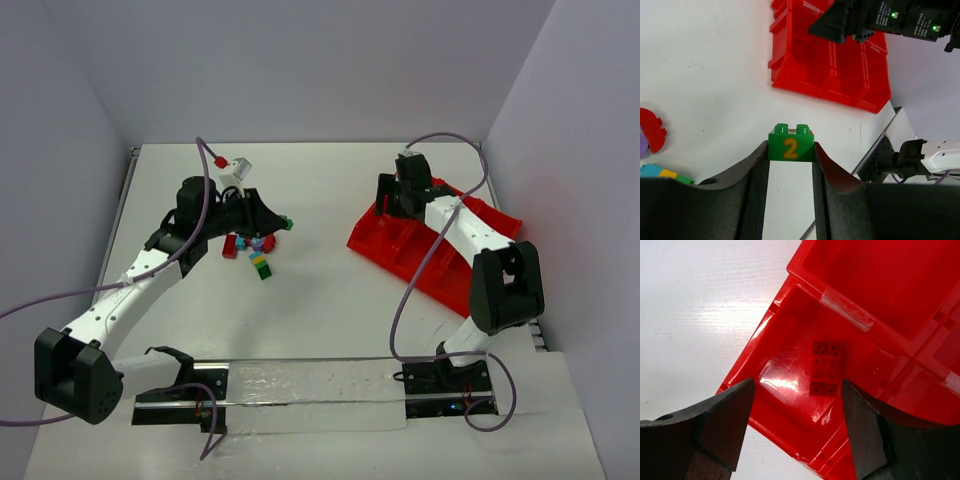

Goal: Sort the legos into containers by color

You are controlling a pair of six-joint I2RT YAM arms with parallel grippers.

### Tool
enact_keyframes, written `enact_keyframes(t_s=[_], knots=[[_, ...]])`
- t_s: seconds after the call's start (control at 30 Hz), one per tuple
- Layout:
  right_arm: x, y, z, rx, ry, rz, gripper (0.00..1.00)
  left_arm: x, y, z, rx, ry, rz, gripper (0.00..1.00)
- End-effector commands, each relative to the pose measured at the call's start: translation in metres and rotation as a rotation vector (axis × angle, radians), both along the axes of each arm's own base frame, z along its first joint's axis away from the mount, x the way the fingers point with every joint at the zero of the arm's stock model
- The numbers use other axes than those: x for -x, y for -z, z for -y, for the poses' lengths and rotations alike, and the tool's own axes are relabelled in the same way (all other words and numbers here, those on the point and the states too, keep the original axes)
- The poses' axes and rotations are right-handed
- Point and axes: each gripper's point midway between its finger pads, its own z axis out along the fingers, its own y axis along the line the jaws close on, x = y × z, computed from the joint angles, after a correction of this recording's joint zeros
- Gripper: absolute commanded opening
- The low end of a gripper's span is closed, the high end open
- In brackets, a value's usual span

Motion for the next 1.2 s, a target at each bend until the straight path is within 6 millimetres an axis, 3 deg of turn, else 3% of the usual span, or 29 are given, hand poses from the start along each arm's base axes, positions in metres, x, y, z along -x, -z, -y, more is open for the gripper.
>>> enact_keyframes(t_s=[0.0, 0.1, 0.2, 0.33, 0.47, 0.57, 0.7, 0.83, 0.93, 1.03, 1.17], knots=[[-0.01, -0.043, -0.002, -0.025, -0.009, 0.09, 0.78, -0.005, -0.026, 0.006, 0.035, 0.023, 0.055, 0.0], [-0.005, -0.067, -0.009, -0.069, -0.044, 0.14, 0.76, 0.003, -0.03, 0.013, 0.062, 0.09, 0.052, 0.0], [0.019, -0.107, -0.057, -0.255, -0.293, 0.253, 0.71, 0.018, -0.042, 0.025, 0.125, 0.211, 0.059, 0.0], [0.077, -0.164, -0.113, -0.481, -0.695, 0.37, 0.69, 0.035, -0.062, 0.037, 0.215, 0.349, 0.07, 0.0], [0.115, -0.182, -0.141, -0.572, -0.932, 0.36, 0.7, 0.05, -0.082, 0.043, 0.278, 0.466, 0.107, 0.0], [0.12, -0.187, -0.143, -0.571, -0.93, 0.373, 0.7, 0.044, -0.088, 0.043, 0.283, 0.437, 0.128, 0.0], [0.106, -0.2, -0.123, -0.49, -0.752, 0.412, 0.72, 0.016, -0.085, 0.066, 0.249, 0.379, 0.069, 0.0], [0.097, -0.234, -0.073, -0.344, -0.453, 0.52, 0.75, -0.003, -0.081, 0.106, 0.216, 0.352, 0.026, 0.0], [0.106, -0.264, -0.033, -0.269, -0.27, 0.609, 0.81, -0.016, -0.07, 0.15, 0.206, 0.349, -0.016, 0.0], [0.12, -0.294, -0.003, -0.244, -0.13, 0.697, 0.84, -0.028, -0.044, 0.196, 0.188, 0.346, -0.088, 0.0], [0.152, -0.334, 0.03, -0.238, -0.008, 0.843, 0.89, -0.023, -0.014, 0.256, 0.18, 0.376, -0.155, 0.0]])
